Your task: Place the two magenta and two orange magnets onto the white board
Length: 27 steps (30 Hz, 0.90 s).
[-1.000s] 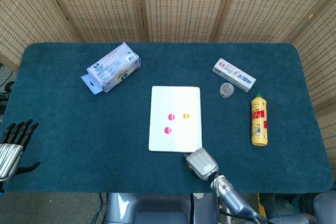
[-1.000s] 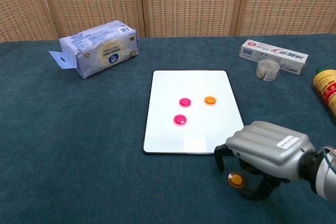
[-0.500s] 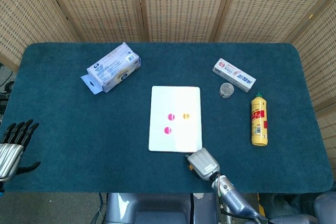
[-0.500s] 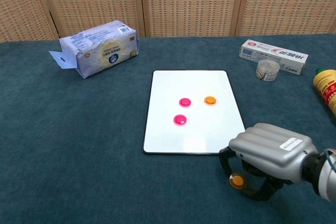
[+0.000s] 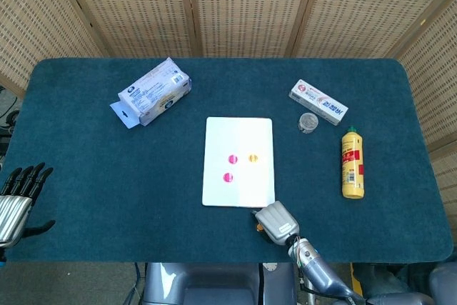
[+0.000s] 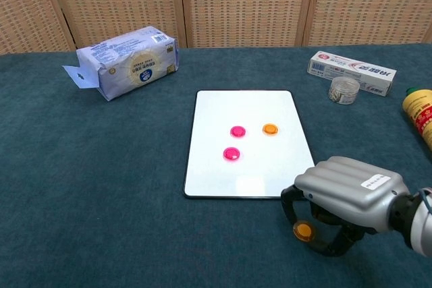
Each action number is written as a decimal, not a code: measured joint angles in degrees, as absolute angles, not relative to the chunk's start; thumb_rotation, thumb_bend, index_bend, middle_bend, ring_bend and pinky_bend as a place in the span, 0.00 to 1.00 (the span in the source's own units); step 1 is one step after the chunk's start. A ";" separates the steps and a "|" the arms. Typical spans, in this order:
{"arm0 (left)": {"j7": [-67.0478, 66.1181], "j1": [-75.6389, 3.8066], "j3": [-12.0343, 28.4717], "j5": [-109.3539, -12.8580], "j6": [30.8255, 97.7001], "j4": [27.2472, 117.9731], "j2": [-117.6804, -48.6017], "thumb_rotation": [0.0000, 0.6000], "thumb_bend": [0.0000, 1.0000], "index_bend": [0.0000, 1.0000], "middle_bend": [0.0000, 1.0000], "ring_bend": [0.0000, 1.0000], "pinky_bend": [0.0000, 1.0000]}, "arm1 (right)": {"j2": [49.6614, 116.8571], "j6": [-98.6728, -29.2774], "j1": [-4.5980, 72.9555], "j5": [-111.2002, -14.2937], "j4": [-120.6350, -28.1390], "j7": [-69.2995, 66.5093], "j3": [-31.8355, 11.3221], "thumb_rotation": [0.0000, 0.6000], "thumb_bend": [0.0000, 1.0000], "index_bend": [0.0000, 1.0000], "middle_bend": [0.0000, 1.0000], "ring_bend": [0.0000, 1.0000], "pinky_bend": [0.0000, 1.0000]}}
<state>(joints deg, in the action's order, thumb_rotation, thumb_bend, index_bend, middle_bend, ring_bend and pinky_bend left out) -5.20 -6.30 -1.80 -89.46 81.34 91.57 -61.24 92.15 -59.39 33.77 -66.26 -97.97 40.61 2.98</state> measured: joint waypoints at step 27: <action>-4.87 -6.77 -1.47 -88.49 80.31 91.53 -61.13 1.00 0.00 0.00 0.00 0.00 0.00 | 96.12 -58.35 47.88 -47.09 -94.15 50.98 -12.69 1.00 0.40 0.52 0.96 0.93 1.00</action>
